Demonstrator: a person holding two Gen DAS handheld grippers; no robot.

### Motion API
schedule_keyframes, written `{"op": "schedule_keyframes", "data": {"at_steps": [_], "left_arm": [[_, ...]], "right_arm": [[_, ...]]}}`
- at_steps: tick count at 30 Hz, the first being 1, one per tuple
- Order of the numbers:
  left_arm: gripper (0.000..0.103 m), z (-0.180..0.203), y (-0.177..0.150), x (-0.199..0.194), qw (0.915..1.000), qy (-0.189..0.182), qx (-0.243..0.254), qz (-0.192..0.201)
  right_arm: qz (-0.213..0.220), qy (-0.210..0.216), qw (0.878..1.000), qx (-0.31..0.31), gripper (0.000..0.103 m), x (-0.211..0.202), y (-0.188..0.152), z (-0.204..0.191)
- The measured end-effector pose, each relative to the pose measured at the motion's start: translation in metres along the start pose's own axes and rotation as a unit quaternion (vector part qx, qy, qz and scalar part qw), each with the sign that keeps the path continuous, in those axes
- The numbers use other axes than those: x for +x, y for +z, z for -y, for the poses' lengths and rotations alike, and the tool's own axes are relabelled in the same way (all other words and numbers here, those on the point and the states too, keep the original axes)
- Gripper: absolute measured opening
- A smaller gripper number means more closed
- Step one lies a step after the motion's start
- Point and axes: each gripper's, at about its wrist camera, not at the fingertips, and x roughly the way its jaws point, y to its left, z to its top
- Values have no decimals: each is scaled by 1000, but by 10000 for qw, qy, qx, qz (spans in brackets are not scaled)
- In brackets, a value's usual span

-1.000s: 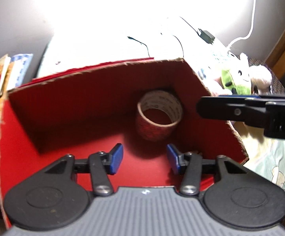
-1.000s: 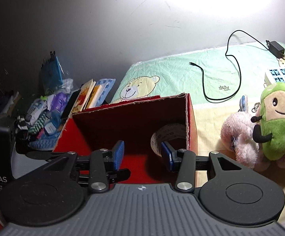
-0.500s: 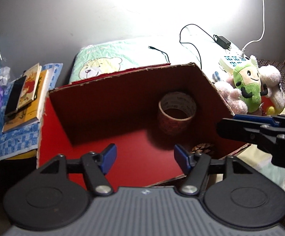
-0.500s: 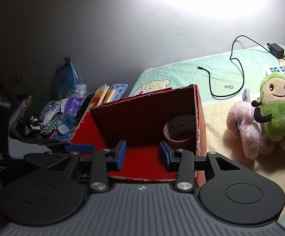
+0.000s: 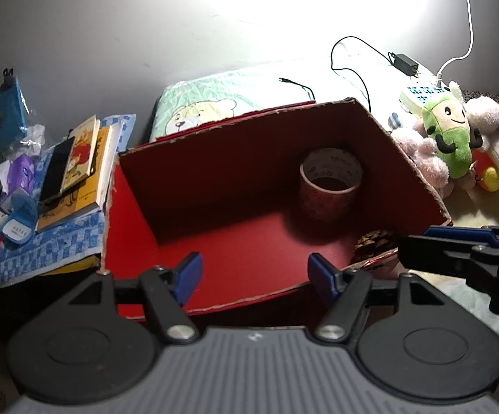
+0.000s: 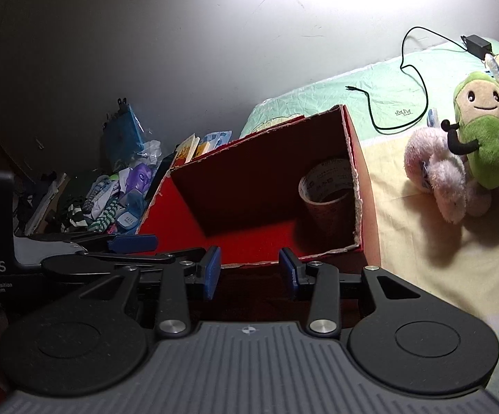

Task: Organize objects
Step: 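Withdraw the right tool and move it to the small red gift box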

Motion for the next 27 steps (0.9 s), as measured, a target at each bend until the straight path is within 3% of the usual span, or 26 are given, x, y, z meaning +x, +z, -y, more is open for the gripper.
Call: {"op": "schedule_keyframes", "data": {"at_steps": [6, 10, 19, 24, 27], "left_arm": [[73, -8, -11, -5, 10000, 71, 40, 26], [73, -20, -22, -9, 10000, 72, -35, 33], [73, -36, -39, -10, 9996, 84, -265, -37], [74, -38, -46, -11, 9994, 118, -308, -70], [74, -38, -49, -10, 9994, 108, -314, -122]], "right_arm": [[-264, 106, 9995, -142, 42, 11, -13, -11], [-424, -16, 9977, -536, 49, 21, -23, -22], [-789, -133, 9865, -1426, 50, 44, -45, -43], [-1130, -553, 9802, -1532, 52, 58, -53, -36], [-1106, -505, 9856, -1176, 54, 55, -50, -20]]}}
